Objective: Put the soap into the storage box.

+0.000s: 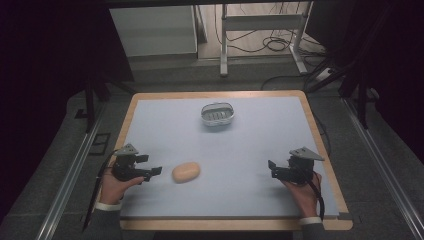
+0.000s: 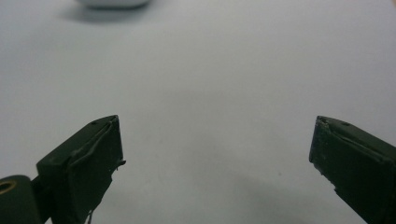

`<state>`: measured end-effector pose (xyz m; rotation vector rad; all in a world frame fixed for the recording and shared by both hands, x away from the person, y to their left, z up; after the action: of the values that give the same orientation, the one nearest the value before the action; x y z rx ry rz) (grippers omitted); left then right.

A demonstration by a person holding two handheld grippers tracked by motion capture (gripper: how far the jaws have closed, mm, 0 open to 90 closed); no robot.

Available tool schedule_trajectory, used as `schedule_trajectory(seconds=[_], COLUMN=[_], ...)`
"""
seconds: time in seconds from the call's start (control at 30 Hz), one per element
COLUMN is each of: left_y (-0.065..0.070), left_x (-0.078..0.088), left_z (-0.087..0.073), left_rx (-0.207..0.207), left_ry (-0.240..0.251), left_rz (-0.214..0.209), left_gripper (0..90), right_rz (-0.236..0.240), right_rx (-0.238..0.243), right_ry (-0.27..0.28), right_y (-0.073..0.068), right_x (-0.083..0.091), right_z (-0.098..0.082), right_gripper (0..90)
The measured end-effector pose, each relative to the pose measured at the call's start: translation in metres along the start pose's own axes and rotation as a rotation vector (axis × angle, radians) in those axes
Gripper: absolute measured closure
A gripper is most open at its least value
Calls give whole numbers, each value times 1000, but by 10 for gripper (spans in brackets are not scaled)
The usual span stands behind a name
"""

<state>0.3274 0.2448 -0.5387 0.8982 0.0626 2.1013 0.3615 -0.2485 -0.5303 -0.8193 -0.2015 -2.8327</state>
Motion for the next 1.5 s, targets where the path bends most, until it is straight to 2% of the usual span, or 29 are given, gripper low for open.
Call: schedule_trajectory(seconds=[0.1,0.23,0.37,0.4,0.47,0.57,0.67,0.8,0.9,0.93,1.0,1.13,1.33,1.5], left_y=[0,2,2,1,2,3,7,8,10,12,19,29,34,47], left_x=[1,1,-3,-4,-5,-5,-2,0,-1,0,4,8,5,-2], left_z=[0,1,-1,-1,-2,-1,0,3,5,7,15,26,33,50], left_rx=[8,7,3,5,2,0,-6,3,13,17,-10,-39,-45,-115], left_ry=[10,20,-4,-6,-13,-16,-21,-13,-24,-33,-30,-37,-51,-84], left_rz=[6,10,21,21,24,35,19,36,63,71,84,74,46,33], left_gripper=[173,174,172,172,172,175,196,197,199,200,196,192,185,186], right_rz=[2,16,-49,-50,-22,-22,7,18,23,12,-8,7,9,19], right_rx=[-12,-32,56,64,82,138,121,95,80,85,95,76,70,60], right_ry=[36,0,-20,-20,-32,-43,-44,-24,-13,-6,5,3,6,9], right_y=[4,9,8,7,5,1,1,6,11,13,16,20,21,21], right_x=[3,5,7,8,9,11,11,13,16,17,20,23,27,31], right_z=[3,4,2,1,-1,-2,-1,-1,-1,0,0,-2,-3,-5], right_gripper=[50,66,66,65,49,45,46,62,71,74,80,83,88,95])
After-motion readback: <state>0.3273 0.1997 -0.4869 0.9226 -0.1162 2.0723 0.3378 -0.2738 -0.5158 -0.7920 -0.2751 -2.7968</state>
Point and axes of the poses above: each handheld gripper's, and its own axes: x roughly backward along the jaws, z roughly out of its top, y roughly to its right, the point moved 4 cm from there along -x, roughly forward along the jaws, and after that the axes turned 11 degrees about -z, right-handed, at the moved point
